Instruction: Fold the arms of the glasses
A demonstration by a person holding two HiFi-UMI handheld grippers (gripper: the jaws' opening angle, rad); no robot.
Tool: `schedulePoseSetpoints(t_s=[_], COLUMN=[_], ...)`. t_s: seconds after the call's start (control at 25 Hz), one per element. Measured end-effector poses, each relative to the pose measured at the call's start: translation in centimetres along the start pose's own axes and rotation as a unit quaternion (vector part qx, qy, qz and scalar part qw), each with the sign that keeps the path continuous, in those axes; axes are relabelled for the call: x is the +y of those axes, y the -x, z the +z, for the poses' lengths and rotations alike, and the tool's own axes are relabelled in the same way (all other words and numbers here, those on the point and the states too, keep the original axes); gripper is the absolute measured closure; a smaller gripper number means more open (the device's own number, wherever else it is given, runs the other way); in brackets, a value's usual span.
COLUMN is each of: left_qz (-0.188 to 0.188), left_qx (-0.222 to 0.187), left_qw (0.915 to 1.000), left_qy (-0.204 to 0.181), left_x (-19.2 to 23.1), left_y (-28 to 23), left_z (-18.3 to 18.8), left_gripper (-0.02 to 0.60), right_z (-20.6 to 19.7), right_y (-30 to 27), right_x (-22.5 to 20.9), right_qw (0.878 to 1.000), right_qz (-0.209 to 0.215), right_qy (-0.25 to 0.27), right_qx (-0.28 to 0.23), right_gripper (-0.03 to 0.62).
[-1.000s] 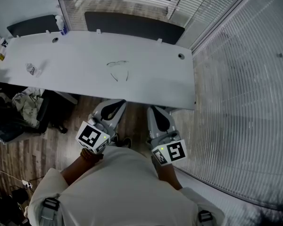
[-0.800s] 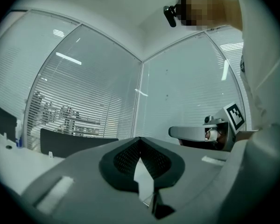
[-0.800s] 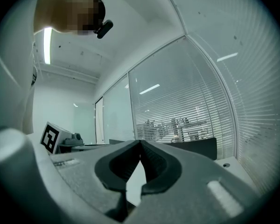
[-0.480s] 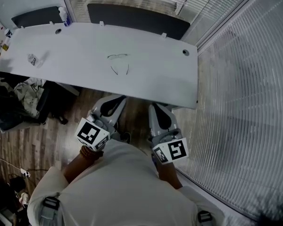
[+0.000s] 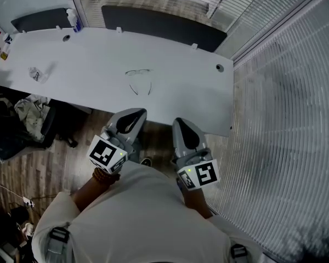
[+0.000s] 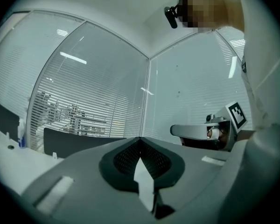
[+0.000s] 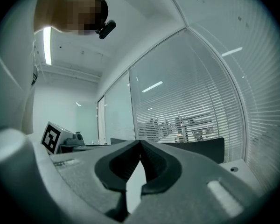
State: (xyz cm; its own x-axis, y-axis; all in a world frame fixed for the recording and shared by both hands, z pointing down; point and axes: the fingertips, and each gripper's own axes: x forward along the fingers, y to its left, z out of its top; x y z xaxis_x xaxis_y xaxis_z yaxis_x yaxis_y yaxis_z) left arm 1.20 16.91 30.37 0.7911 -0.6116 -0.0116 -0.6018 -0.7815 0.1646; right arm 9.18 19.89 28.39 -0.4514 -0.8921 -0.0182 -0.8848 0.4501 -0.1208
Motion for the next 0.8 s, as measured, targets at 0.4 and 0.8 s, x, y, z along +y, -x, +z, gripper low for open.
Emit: schedulePoseSetpoints(t_s=[0.4, 0.8], left_qz=[-0.014, -0.036], left_qx=[-0.003, 0.007], left_qw=[0.9999, 0.9993], left_qy=[0.000, -0.009], left_x=[10.1, 17.0], left_y=[-5.4, -10.4], left_z=[2.0, 3.4], left_gripper=[0.578, 0.578], right_z=[0.3, 0.9], right_y=[-11.9, -19.8], right_x=[-3.1, -6.4], right_qw=[1.000, 0.999], right_qz=[-0.007, -0.024], right_qy=[0.017, 0.018], right_qx=[0.007, 0.016], right_gripper=[0.595, 0.595])
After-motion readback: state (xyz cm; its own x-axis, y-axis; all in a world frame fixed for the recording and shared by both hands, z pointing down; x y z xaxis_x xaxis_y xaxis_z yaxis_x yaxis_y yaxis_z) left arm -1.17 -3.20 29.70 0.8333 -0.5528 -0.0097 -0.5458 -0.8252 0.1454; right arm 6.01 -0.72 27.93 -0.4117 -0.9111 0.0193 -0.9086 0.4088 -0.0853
